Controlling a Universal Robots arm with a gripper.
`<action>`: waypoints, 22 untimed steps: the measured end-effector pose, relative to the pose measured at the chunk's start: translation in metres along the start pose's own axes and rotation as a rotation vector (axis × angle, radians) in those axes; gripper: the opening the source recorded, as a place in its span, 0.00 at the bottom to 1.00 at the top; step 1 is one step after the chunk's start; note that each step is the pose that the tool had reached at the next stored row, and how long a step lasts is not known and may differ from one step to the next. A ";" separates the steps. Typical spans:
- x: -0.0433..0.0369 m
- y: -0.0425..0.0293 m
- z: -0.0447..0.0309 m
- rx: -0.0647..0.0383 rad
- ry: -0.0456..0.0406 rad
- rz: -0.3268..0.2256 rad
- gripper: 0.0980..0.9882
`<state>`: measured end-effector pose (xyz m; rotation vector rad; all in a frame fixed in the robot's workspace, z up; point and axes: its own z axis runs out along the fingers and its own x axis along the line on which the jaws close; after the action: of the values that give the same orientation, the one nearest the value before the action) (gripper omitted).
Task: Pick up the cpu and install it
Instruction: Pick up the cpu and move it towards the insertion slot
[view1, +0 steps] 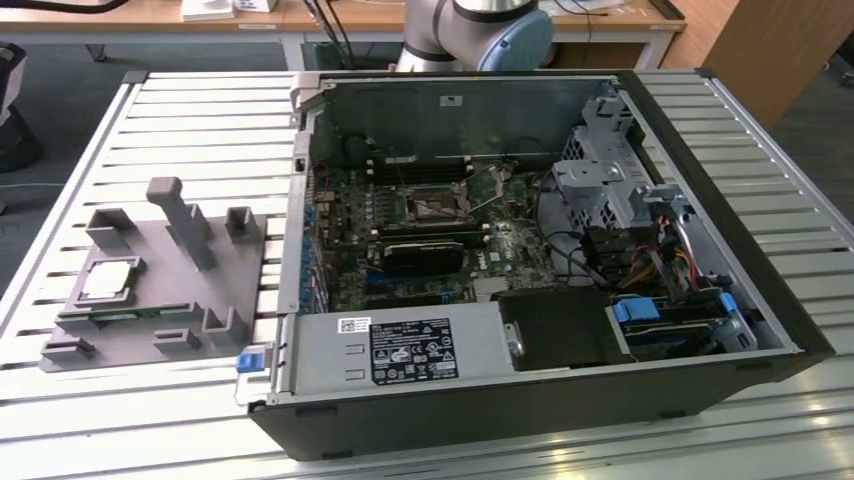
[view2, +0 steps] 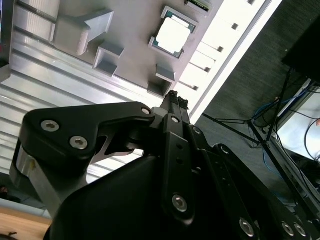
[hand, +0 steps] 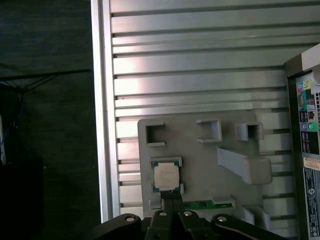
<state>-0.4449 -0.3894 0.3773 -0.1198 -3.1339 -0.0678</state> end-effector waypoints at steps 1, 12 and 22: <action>0.0000 0.0000 0.0006 0.000 0.0000 0.000 0.01; 0.0014 -0.0011 0.0091 -0.005 0.0002 0.000 0.08; 0.0013 -0.0018 0.0155 -0.006 0.0000 0.000 0.54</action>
<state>-0.4464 -0.3904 0.3618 -0.1198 -3.1339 -0.0766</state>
